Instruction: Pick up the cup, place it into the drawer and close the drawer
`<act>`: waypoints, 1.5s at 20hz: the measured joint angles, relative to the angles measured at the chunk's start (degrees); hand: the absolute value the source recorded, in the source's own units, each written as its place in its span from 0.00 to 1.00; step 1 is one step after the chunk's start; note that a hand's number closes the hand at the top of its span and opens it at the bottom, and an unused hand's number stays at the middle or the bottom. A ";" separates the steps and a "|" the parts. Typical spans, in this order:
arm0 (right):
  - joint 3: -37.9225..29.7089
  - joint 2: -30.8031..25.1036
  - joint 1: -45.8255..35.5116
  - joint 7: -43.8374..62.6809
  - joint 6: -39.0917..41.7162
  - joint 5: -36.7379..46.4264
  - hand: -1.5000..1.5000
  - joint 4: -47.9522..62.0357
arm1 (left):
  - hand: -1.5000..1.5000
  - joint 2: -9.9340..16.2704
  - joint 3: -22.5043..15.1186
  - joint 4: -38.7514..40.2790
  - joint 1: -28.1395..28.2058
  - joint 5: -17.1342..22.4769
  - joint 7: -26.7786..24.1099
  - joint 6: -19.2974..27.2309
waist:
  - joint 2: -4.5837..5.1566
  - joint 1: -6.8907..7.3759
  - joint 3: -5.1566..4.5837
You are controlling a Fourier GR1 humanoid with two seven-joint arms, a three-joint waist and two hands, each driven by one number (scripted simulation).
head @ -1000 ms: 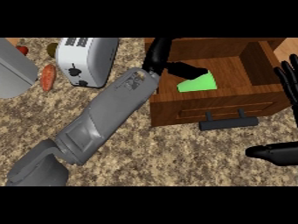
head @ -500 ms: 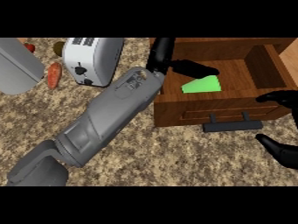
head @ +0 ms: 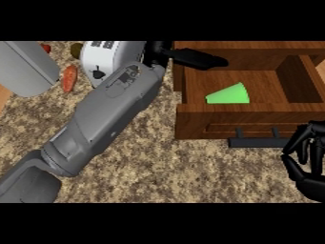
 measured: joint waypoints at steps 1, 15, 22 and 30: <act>0.57 -0.07 -0.03 -0.49 -0.17 1.94 1.00 0.34 | 0.00 0.53 0.35 -0.96 0.51 -0.12 0.53 0.12 | -0.02 0.21 -0.01; 10.03 1.40 -3.61 -3.96 -8.29 26.78 1.00 9.09 | 0.00 15.18 4.06 -26.45 18.95 -0.09 7.75 -1.76 | -0.08 2.08 0.01; 18.02 0.78 -8.23 -7.33 -14.33 43.50 1.00 21.80 | 0.00 20.35 6.13 -34.81 27.58 0.62 8.14 -4.19 | 0.08 2.90 0.01; 19.17 3.27 -19.85 -13.84 -23.97 53.85 1.00 46.63 | 0.00 25.64 10.39 -40.94 37.20 1.55 7.29 -9.14 | 0.40 2.65 0.06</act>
